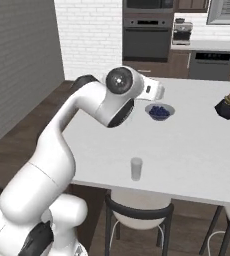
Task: Take a straw from the drawer in front and place it inside the glass cup on the dining counter.
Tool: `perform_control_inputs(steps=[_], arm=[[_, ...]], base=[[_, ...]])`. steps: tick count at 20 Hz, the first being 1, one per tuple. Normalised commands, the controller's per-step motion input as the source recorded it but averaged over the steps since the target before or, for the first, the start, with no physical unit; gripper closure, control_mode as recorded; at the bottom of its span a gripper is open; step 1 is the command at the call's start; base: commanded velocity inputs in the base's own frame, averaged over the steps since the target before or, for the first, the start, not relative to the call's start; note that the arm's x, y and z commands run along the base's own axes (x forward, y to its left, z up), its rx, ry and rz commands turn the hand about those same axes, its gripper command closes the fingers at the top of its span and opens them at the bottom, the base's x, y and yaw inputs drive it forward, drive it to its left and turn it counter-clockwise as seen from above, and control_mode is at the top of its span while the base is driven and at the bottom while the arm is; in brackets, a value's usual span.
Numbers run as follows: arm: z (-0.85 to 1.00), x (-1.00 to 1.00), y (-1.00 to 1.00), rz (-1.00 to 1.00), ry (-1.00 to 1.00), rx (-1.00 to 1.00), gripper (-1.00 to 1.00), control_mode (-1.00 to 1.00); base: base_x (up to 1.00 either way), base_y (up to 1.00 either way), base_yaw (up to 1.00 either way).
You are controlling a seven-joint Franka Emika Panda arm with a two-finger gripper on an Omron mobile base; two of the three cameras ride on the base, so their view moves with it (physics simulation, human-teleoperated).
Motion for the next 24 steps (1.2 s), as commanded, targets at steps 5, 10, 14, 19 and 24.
perform_control_inputs(steps=[5, 10, 14, 19, 24], arm=[[-0.14, -0.35, -0.13, 0.39, -0.09, 0.0, 1.0, -1.0], [-0.22, 0.02, -0.13, 0.39, -0.02, 0.0, 1.0, -1.0], [-0.28, 0.08, -0.01, 0.38, 0.0, 0.0, 1.0, -1.0], [-0.39, 0.03, 0.0, 0.34, 0.0, 0.0, 1.0, -1.0], [-0.3, 0.05, 0.14, 0.25, 0.0, 0.0, 1.0, -1.0]], base=[[0.0, 0.0, 0.0], [0.0, 0.0, 0.0], [0.0, 0.0, 0.0], [0.0, 0.0, 0.0], [0.0, 0.0, 0.0]])
